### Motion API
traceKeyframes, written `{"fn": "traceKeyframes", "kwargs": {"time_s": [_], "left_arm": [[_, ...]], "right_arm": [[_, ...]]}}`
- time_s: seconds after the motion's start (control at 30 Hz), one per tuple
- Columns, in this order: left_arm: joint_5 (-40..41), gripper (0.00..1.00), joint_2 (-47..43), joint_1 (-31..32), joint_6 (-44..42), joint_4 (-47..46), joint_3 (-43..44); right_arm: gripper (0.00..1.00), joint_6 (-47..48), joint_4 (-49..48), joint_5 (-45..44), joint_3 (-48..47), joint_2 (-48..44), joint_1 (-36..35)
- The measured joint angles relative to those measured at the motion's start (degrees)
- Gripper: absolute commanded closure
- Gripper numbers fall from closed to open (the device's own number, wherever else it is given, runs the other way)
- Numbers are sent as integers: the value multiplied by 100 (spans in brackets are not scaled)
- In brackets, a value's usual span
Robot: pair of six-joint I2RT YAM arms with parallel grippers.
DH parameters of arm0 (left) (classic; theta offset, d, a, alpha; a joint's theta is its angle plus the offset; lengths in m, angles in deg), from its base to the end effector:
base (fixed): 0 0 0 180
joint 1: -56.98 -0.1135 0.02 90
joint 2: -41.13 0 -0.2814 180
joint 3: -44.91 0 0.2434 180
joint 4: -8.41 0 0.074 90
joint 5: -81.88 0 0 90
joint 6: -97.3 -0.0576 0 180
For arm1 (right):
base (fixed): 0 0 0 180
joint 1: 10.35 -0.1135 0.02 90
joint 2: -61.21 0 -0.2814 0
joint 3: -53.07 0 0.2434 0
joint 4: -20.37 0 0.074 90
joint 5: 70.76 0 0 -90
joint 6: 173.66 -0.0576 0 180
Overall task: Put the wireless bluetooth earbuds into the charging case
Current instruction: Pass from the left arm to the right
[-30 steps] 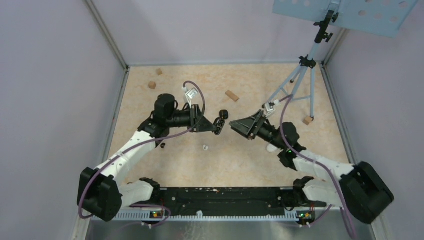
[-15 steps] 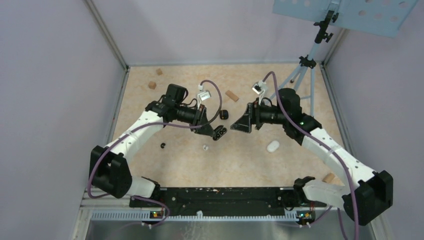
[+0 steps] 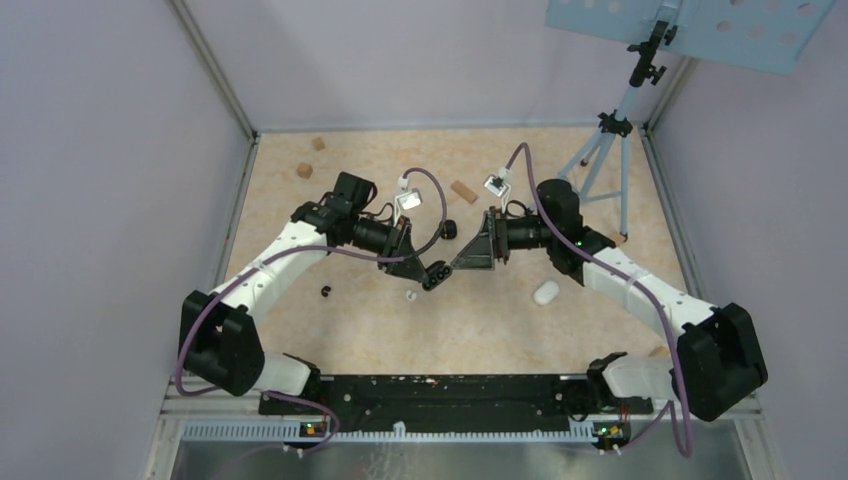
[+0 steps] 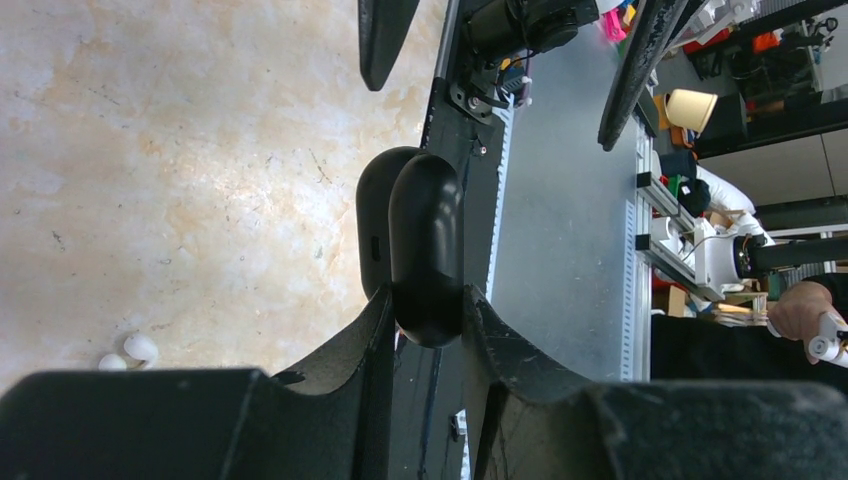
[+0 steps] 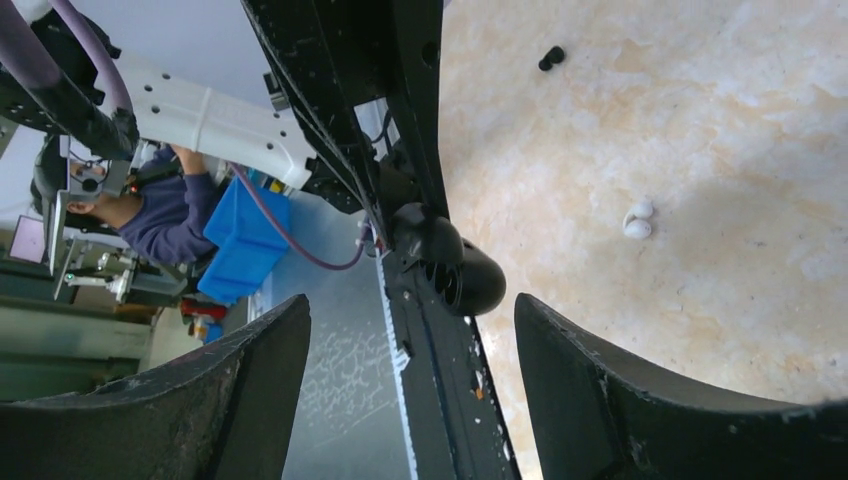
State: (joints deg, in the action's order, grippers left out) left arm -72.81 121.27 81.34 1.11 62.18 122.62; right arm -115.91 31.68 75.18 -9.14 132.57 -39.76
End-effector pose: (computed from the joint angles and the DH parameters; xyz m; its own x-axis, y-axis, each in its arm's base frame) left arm 0.2244 -0.1587 0.2985 -0.6842 0.3604 -0.6341 0.7124 0.1440 -0.6869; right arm 0.2117 0.1741 0.3043 -0.7651 -0.0882 -0.6378 -0.6420 0.1819 0.7449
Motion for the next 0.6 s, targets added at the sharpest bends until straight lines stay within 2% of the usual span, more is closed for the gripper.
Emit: {"fn": "traceKeyframes", "kwargs": {"time_s": [0.37,0.6], "left_arm": [[-26,100,0,22,7,31,0],[-24,100,0,50,11,50,0]], "right_arm": [[30,-503,-1019,-221,31,470,-138],[41,-492,-975,-61,17,935,-619]]}}
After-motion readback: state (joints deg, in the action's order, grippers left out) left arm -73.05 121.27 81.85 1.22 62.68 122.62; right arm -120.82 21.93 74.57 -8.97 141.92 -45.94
